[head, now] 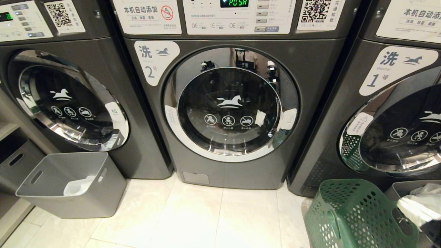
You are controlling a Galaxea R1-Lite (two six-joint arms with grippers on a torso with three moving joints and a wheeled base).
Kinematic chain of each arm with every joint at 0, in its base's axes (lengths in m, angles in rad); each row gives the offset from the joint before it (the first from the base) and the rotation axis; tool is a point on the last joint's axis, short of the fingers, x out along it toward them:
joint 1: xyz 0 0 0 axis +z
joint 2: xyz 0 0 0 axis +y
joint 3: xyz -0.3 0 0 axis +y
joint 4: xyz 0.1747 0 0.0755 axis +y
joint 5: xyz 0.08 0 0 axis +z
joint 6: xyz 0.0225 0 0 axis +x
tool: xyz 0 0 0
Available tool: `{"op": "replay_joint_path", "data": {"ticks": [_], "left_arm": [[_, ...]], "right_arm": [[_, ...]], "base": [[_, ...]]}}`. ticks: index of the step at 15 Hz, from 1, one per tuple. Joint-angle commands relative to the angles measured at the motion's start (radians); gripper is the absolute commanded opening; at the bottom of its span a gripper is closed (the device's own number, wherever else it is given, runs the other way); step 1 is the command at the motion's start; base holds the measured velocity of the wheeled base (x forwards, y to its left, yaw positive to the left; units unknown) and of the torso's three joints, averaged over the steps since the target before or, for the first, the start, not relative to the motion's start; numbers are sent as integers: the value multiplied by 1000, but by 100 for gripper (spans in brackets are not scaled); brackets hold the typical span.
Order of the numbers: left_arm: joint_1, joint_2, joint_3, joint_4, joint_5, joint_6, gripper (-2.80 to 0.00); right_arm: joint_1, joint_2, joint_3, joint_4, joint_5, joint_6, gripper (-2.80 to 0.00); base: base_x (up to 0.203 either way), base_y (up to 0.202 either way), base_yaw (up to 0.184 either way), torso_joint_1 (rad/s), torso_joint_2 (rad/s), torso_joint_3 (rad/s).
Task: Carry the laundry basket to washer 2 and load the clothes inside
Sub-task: Press the washing machine door tightly with the right hand, then press the washing machine switch
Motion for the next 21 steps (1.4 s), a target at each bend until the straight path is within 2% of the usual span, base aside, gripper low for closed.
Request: {"op": "replay_joint_path", "data": {"ticks": [1,3,5,7,9,11,15,18,21], "left_arm": [[-1,1,189,-200,0,9,-280],[-2,2,418,-449,-28,39,-280],[-7,3,489,-575,-52,58,-280],[0,6,476,-559,-61,78,-280],[67,-11,466,-532,-64,111,-280],[135,-38,469,-537,-65,119,-280],[99,-275,468,-536,-88,127,-280],[88,-281,470,-537,-77,129,-280],[88,-281,473,-545,-76,133,-280]], "right_arm": [[0,-347,5,277,1,-3,-280],[0,-529,-3,504,6,-8,-280],[-2,-576,-8,739,31,1,-280],[-7,-531,-24,876,45,37,-280],[-64,-520,-29,886,46,43,-280],[-176,-532,-29,887,48,39,-280],[-215,-808,-23,872,66,43,-280],[-227,-834,9,792,52,54,-280],[-227,-835,9,792,58,54,-280]], "base": [[0,0,0,0,0,0],[0,0,0,0,0,0],[0,0,0,0,0,0],[0,0,0,0,0,0],[0,0,0,0,0,0],[0,0,0,0,0,0],[0,0,0,0,0,0],[0,0,0,0,0,0],[0,0,0,0,0,0]]}}
